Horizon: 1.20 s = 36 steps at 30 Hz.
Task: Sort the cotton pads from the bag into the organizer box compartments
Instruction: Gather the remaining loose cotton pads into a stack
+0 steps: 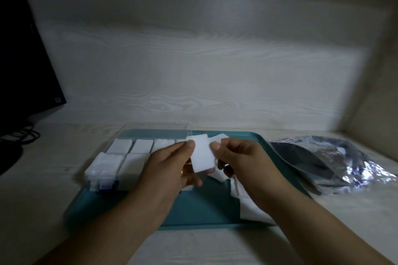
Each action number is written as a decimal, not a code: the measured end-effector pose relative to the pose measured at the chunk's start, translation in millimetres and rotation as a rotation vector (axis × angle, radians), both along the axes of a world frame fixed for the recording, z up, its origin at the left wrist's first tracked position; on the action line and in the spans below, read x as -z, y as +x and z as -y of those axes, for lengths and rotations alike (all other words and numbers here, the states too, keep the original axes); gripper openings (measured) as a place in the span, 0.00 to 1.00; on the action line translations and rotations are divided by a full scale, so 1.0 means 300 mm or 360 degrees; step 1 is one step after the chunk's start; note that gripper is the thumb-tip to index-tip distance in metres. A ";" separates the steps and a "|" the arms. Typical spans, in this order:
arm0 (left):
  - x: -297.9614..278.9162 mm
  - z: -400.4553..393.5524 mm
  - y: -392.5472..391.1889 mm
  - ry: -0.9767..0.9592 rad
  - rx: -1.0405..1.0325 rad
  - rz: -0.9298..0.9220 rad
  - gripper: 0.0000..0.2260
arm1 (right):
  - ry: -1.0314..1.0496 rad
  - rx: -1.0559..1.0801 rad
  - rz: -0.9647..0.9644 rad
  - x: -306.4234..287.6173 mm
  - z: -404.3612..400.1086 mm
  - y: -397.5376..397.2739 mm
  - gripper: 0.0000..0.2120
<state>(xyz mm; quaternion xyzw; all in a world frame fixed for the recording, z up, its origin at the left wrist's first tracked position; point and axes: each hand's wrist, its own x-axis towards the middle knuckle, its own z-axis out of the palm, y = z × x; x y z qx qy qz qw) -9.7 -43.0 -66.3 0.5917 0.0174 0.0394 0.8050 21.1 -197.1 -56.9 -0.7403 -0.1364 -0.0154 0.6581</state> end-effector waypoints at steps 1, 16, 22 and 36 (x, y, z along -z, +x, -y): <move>0.002 -0.004 0.002 -0.0008 0.0014 -0.0014 0.12 | 0.0000 0.0066 0.0065 -0.004 0.001 0.004 0.07; -0.027 0.013 -0.017 -0.0399 0.0326 -0.0211 0.23 | 0.0016 0.0131 0.0235 0.005 -0.026 -0.019 0.05; -0.033 0.009 -0.022 -0.0300 0.0248 -0.0306 0.23 | -0.0275 0.0188 0.0520 -0.032 0.018 0.005 0.13; -0.029 0.035 -0.037 -0.0442 0.0428 -0.0461 0.22 | -0.0736 0.0081 0.0870 -0.048 0.015 -0.049 0.18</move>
